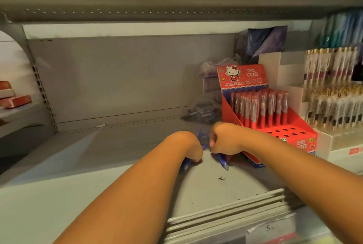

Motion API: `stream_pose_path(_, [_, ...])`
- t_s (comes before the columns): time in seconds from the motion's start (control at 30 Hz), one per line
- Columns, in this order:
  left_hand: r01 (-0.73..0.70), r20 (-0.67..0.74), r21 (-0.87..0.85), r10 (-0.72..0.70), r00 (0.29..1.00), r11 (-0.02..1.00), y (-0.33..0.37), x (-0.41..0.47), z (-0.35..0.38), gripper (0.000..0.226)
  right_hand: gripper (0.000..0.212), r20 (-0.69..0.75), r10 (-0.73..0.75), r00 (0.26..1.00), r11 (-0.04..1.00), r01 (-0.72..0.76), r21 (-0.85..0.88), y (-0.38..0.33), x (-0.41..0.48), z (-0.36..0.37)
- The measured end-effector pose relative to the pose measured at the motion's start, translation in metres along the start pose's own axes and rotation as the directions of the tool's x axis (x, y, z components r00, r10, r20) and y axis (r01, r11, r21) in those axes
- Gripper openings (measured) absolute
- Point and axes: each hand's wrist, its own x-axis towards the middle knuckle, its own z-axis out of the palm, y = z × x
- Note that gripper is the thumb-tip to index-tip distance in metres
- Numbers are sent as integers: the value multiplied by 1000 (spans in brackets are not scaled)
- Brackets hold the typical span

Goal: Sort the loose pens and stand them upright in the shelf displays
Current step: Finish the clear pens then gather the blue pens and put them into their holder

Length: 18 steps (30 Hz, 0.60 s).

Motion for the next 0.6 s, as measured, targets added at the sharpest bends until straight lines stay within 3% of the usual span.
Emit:
stream_pose_path(0.1, [-78, -1, -62, 78, 997, 995, -4, 1, 4, 83, 20, -138, 22, 990, 975, 9, 222, 8, -2, 0])
stream_pose_path(0.2, [-21, -17, -220, 18, 1000, 975, -15, -4, -2, 44, 27, -262, 36, 964, 882, 92, 463, 14, -6, -1])
stream_pose_path(0.27, [-60, -152, -420, -5, 988, 906, -22, -12, -6, 39, 35, -291, 58, 955, 753, 150, 641, 16, -10, -2])
stream_pose_path(0.33, [-195, -312, -648, -23, 950, 736, -26, -17, -9, 44, 35, -320, 68, 945, 620, 211, 756, 14, -16, -5])
stream_pose_path(0.4, [-316, -398, -777, -35, 917, 545, -25, -29, -10, 16, 32, -346, 78, 935, 487, 267, 832, 12, -23, -9])
stream_pose_path(0.43, [-376, -426, -811, -10, 905, 449, -24, -35, -10, 3, 31, -362, 77, 929, 438, 295, 850, 12, -26, -11])
stream_pose_path(0.53, [-512, -507, -845, 71, 859, 156, -19, -54, -13, 7, 28, -421, 71, 904, 322, 379, 868, 12, -38, -15])
stream_pose_path(0.6, [-576, -573, -815, 56, 817, 63, -10, -70, -14, 13, 27, -451, 84, 888, 195, 430, 882, 14, -48, -16])
